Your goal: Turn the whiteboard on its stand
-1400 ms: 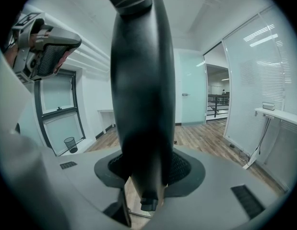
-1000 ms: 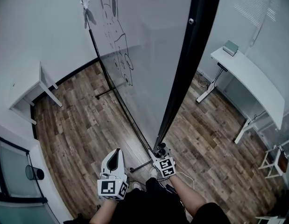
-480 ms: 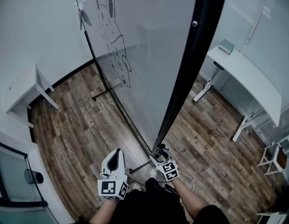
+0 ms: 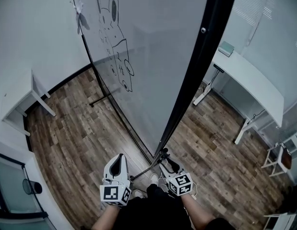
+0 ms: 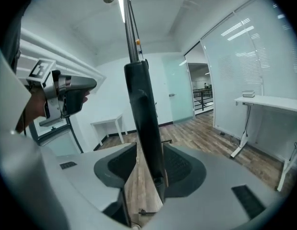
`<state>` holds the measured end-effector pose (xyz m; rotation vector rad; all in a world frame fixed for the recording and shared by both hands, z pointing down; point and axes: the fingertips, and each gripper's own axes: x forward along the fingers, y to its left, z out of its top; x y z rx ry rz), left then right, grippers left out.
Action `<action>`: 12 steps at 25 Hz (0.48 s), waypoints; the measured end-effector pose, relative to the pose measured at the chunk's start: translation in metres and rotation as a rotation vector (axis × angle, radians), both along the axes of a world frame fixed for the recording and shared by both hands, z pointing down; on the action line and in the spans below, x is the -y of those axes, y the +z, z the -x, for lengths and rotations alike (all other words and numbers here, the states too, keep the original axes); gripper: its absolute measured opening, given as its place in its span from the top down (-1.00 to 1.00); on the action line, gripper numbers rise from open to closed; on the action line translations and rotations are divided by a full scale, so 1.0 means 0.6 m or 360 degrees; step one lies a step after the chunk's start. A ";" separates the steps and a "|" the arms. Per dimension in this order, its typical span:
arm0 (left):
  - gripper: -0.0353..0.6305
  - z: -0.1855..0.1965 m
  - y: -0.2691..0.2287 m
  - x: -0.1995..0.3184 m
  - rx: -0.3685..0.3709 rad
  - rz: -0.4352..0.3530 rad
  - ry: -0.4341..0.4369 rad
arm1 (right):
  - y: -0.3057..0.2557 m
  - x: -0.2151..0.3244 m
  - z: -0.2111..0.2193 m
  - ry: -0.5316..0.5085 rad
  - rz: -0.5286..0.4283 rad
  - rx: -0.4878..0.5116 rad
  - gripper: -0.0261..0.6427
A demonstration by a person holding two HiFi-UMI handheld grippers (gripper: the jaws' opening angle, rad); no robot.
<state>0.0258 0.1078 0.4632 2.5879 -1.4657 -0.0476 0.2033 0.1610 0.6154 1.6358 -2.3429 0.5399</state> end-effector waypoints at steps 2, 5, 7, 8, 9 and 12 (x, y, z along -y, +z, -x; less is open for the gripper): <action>0.84 -0.005 -0.002 -0.002 -0.0010 -0.0005 0.0019 | -0.024 -0.010 -0.004 0.0052 -0.0017 0.0032 0.44; 0.84 -0.010 -0.003 -0.006 -0.0025 -0.0003 0.0039 | -0.062 -0.019 -0.008 0.0118 -0.0066 0.0073 0.58; 0.84 -0.012 -0.002 -0.008 -0.0032 0.0002 0.0048 | -0.088 -0.022 -0.009 0.0158 -0.0111 0.0086 0.66; 0.84 -0.013 -0.003 -0.010 -0.0035 0.0001 0.0054 | -0.101 -0.024 -0.011 0.0179 -0.0135 0.0088 0.69; 0.84 -0.015 -0.005 -0.013 -0.0037 -0.0002 0.0063 | -0.113 -0.025 -0.012 0.0200 -0.0160 0.0088 0.73; 0.84 -0.021 -0.003 -0.023 -0.0035 -0.0003 0.0103 | -0.145 -0.031 -0.018 0.0276 -0.0231 0.0094 0.80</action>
